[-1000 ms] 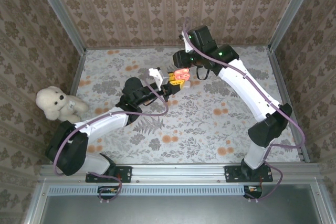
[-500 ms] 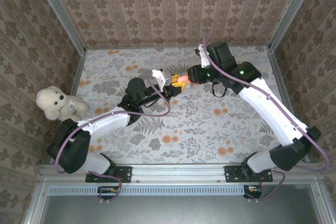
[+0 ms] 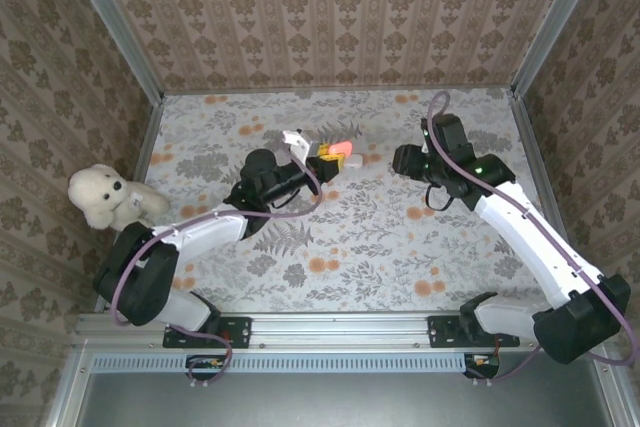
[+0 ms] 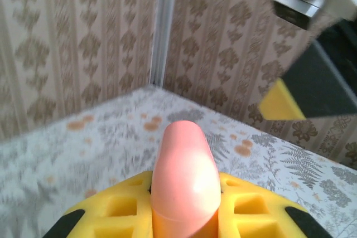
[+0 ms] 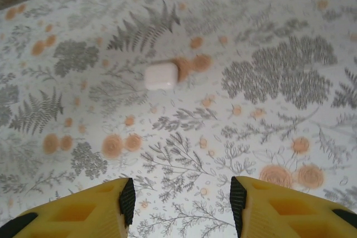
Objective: Insert the wireless bluetooth earbuds into the charging case
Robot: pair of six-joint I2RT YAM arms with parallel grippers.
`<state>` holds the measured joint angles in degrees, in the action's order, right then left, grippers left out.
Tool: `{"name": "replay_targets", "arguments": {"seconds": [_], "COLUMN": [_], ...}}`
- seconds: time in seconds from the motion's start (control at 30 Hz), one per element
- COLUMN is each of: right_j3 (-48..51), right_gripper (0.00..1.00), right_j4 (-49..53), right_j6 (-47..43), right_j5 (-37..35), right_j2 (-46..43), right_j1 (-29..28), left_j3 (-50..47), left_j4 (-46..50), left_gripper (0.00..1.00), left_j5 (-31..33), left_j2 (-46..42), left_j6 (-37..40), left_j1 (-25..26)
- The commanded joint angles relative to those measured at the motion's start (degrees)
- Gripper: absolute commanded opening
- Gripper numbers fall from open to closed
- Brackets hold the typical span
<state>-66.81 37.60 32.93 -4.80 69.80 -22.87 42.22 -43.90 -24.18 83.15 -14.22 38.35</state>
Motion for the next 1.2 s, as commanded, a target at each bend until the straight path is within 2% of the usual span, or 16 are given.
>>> {"name": "replay_targets", "arguments": {"seconds": [0.0,0.23,0.5,0.63,0.83,0.87,0.9,0.97,1.03,1.07,1.17], "right_j3": [4.2,7.2,6.5,6.5,6.4,6.2,6.0,5.6,5.2,5.0,5.3], "right_gripper": [0.52,0.52,0.52,0.52,0.55,0.56,0.57,0.61,0.69,0.73,0.93], "right_j4": [-5.0,-6.5,-6.5,-6.5,-6.5,-6.5,-6.5,-6.2,-5.6,-5.2,-4.5], "right_j6": [5.8,7.1,6.6,6.4,6.2,6.1,5.9,5.7,5.4,5.3,4.5], "right_j5": [-1.6,-2.0,-2.1,-2.1,-2.0,-1.9,-1.9,-1.8,-1.7,-1.9,-3.3], "right_j2": [-1.8,-1.6,-1.1,-1.2,-1.8,-1.8,-1.9,-2.2,-2.5,-2.8,-4.2], "right_j1": [0.0,0.0,0.1,0.0,0.1,0.1,0.0,0.2,0.5,0.7,1.6], "left_j3": [1.0,-0.1,0.5,1.5,1.4,1.4,1.4,1.2,1.0,0.9,0.4], "left_j4": [9.4,8.9,5.3,7.0,13.0,14.6,16.8,20.8,25.5,27.8,35.6], "left_gripper": [0.0,0.0,0.07,0.14,0.46,0.53,0.64,0.77,0.89,1.0,1.0], "left_j5": [-1.5,-7.6,-9.5,-9.7,-8.6,-8.2,-7.6,-6.5,-5.1,-4.4,-2.2], "left_j2": [2.9,11.3,22.3,25.6,25.1,24.5,23.5,21.5,18.6,17.2,11.4], "left_j6": [-9.7,-18.1,-24.6,-25.8,-25.5,-25.0,-24.2,-22.6,-20.6,-19.8,-16.5], "left_j1": [-1.1,-1.1,-1.5,-2.5,-4.6,-5.0,-5.4,-6.4,-7.9,-8.7,-11.8]}}
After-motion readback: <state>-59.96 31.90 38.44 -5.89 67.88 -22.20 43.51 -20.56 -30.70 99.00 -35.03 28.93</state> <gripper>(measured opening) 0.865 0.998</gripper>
